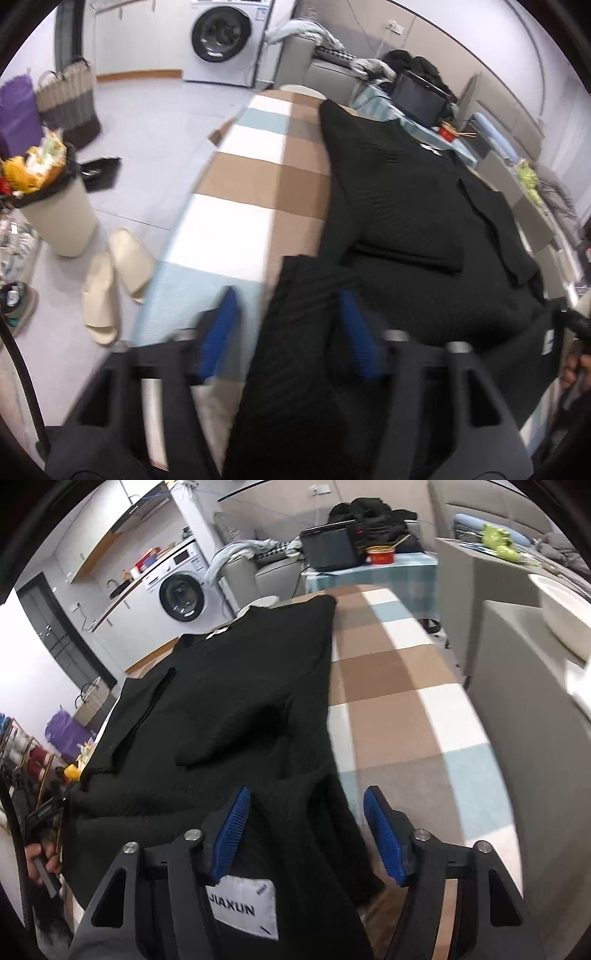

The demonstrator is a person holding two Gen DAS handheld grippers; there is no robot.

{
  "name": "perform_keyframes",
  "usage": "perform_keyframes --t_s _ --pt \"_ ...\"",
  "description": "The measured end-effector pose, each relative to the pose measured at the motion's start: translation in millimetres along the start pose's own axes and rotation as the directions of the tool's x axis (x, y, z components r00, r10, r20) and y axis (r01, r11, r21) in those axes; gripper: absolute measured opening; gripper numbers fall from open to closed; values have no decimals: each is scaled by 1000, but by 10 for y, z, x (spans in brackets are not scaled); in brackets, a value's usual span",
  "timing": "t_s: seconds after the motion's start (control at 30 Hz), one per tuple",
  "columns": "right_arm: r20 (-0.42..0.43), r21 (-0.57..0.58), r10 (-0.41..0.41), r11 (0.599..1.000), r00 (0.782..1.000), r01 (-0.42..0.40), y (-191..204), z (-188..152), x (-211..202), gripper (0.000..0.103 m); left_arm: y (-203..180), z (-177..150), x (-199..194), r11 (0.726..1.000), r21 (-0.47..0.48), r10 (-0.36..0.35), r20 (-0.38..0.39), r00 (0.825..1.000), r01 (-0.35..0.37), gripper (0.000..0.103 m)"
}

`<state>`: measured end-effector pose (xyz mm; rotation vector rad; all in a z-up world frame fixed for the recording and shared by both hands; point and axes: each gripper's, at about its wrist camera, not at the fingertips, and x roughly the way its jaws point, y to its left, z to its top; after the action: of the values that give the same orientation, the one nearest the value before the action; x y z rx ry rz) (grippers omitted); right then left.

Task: Fold small clothes

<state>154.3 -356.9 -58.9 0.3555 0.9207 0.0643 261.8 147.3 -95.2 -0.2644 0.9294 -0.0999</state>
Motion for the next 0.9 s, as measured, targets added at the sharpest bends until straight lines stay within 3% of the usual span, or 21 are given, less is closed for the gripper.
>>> perform_keyframes --t_s 0.03,0.17,0.47,0.7,0.77,0.83,0.9 --pt "-12 -9 15 1000 1000 -15 27 2 35 41 -26 6 44 1000 9 -20 -14 1000 20 19" --pt "-54 -45 6 999 999 -9 131 -20 138 26 -173 -32 66 997 76 15 -1 1000 -15 13" --pt "-86 -73 3 997 996 -10 193 -352 -61 24 -175 -431 -276 991 130 34 2 999 -34 11" --pt "-120 -98 12 995 993 -23 162 -782 -439 26 -21 -912 -745 995 90 45 2 999 -45 14" --pt "-107 -88 4 996 994 -13 144 -799 -483 39 -12 -959 -827 994 91 58 14 998 -59 22" --pt "-111 -60 18 998 994 -25 100 -796 -528 54 38 -1017 -935 994 77 73 17 997 -74 45" --pt "-97 -46 32 998 995 -36 57 -859 -654 58 125 -1098 -1091 994 54 89 30 996 -91 61"
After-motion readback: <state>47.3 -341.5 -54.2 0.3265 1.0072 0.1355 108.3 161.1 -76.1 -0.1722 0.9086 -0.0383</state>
